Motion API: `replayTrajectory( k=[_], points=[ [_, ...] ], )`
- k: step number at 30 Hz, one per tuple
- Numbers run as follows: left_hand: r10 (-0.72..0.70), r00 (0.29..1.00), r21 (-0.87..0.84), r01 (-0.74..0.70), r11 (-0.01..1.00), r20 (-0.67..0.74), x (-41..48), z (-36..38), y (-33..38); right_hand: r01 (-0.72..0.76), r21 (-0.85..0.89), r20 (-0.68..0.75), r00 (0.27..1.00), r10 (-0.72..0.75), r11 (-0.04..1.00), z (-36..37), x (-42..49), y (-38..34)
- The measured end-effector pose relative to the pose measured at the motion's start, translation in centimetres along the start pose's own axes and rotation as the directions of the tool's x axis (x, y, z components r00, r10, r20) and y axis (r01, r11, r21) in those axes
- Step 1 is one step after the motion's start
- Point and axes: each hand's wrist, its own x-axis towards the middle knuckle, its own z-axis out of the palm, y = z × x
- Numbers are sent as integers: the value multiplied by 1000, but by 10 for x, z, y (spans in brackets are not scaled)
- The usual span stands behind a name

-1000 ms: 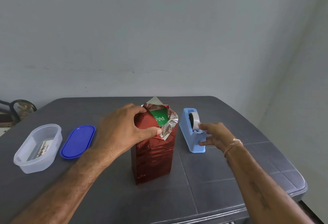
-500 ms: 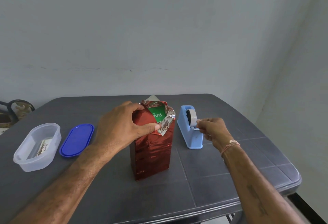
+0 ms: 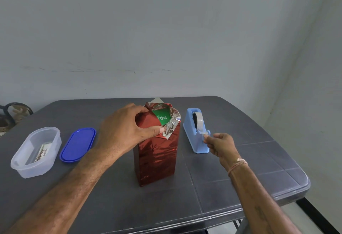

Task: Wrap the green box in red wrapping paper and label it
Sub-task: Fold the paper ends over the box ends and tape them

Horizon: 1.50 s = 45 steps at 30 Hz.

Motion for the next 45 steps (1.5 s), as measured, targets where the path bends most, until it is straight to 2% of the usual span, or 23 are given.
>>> replayTrajectory(
  k=[5,10,13,19,23,27,31,35,38,41,43,45],
  points=[
    [0,1000,1,0,1000,13,0,-1,0,9,165,-15,1000,-7,986,7,-5,12],
    [1,1000,-1,-1,1000,17,1,0,0,-61,280,51,997,49,958,6,-13,12],
    [3,1000,-5,-3,1000,20,1,0,-1,-93,314,73,995,73,945,6,-18,14],
    [3,1000,-14,-2,1000,24,0,0,-1,-116,357,26,993,114,927,16,-18,27],
    [8,1000,-8,-8,1000,21,1,1,0,-59,320,-17,998,68,946,19,-16,35],
    [9,1000,-20,-9,1000,13,0,1,-1,0,206,-142,989,30,979,26,-10,39],
    [11,1000,-12,-11,1000,5,0,1,0,-14,169,-191,980,47,985,31,-11,39],
    [13,1000,-7,-13,1000,11,-1,-2,1,28,105,-244,970,-1,994,32,-24,41],
    [5,1000,-15,-5,1000,9,-3,-3,1,49,166,-129,991,-27,985,27,-41,39],
    [-9,1000,-22,9,1000,6,-2,-2,0,192,202,44,978,-205,960,21,-70,3],
    [-9,1000,-21,10,1000,12,-1,-1,0,374,148,250,881,-401,915,15,-95,-41],
    [-6,1000,-19,6,1000,15,-1,-1,-1,532,75,474,725,-500,843,13,-121,-93]
  ],
)
